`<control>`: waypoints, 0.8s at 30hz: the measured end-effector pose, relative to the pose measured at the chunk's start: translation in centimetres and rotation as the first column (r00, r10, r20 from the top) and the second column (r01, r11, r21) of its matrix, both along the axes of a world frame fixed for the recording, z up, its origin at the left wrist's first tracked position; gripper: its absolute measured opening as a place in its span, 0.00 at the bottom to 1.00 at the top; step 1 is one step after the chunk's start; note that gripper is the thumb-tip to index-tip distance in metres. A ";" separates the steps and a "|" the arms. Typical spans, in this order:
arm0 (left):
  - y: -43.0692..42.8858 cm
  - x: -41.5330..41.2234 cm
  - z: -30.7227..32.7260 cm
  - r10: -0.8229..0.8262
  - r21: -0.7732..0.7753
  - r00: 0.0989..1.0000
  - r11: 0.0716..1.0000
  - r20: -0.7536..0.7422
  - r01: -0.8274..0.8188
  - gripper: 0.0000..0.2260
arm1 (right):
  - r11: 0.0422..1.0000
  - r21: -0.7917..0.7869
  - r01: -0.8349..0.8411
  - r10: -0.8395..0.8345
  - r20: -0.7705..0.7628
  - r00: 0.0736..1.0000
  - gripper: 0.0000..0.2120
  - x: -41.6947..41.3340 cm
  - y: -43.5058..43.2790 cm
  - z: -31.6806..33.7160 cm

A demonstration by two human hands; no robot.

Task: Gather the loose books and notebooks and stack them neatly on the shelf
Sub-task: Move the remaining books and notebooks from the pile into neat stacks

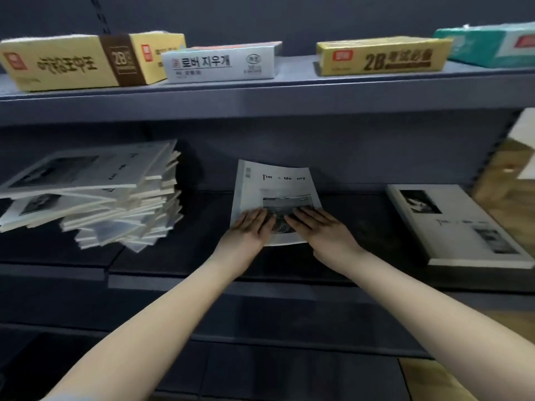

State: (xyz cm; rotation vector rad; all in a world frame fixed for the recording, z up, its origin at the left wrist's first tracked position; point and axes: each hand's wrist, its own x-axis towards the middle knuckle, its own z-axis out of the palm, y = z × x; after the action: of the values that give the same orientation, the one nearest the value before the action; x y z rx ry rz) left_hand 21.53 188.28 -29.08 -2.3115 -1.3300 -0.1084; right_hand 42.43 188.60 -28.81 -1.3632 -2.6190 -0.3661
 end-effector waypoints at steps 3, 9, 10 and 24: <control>0.6 3.1 0.1 -0.098 0.003 0.995 0.995 -0.004 0.098 0.35 | 0.996 0.058 0.070 -0.065 -0.073 0.995 0.35 3.1 -0.6 -0.9; 1.2 9.0 -0.2 -0.263 -0.104 0.962 0.957 0.069 0.269 0.31 | 0.972 0.120 0.202 -0.198 -0.042 0.979 0.28 8.6 -2.6 -0.9; 1.3 10.1 -0.2 -0.286 -0.120 0.956 0.949 0.057 0.291 0.31 | 0.966 0.118 0.228 -0.225 -0.040 0.973 0.28 9.4 -3.0 -1.1; 1.1 23.9 -2.0 -0.489 -0.422 0.869 0.773 0.079 0.473 0.31 | 0.843 -0.059 0.534 -0.538 -0.091 0.838 0.29 20.9 -9.7 -4.5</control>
State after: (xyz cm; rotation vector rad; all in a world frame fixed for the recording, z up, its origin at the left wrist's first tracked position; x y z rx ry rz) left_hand 45.46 189.33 -31.07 -2.9777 -0.7550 0.0738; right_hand 63.33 178.91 -33.30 -2.0605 -2.1207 -0.3089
